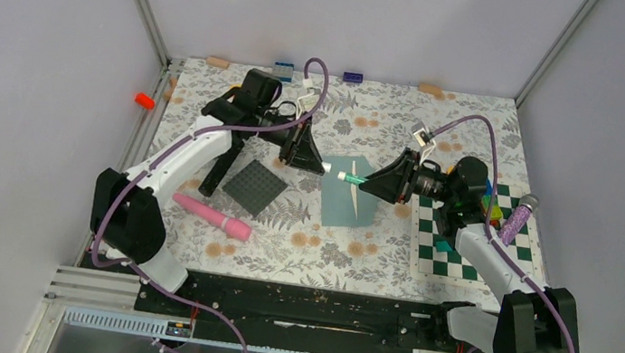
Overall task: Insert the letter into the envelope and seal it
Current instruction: Place the solid glue cap at the center of the board.
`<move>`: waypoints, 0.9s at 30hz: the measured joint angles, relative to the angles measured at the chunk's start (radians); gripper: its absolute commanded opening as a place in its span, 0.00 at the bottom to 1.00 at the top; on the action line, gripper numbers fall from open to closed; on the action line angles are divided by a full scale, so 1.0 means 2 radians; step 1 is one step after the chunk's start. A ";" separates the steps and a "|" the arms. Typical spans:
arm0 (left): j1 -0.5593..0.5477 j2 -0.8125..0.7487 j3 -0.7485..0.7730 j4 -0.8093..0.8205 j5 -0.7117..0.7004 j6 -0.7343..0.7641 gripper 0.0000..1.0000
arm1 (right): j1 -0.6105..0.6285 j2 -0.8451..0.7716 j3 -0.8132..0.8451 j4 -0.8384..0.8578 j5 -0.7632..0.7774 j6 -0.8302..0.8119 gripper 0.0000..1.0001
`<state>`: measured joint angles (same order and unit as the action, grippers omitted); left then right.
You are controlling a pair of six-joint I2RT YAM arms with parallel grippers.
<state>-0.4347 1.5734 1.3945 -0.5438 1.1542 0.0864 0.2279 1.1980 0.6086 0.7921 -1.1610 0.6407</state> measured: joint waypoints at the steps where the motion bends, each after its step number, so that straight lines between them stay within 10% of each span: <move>1: 0.000 0.000 0.000 -0.009 -0.001 0.010 0.18 | -0.001 0.000 0.000 -0.001 0.000 -0.001 0.00; 15: 0.035 -0.003 0.038 -0.256 -0.282 0.221 0.15 | -0.025 -0.024 0.000 -0.039 0.000 -0.036 0.00; 27: 0.063 0.138 -0.031 -0.257 -0.487 0.273 0.11 | -0.030 -0.042 0.000 -0.042 0.000 -0.042 0.00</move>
<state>-0.3096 1.8488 1.3319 -1.0588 0.1795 0.6315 0.1677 1.1145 0.6086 0.7082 -1.1606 0.5575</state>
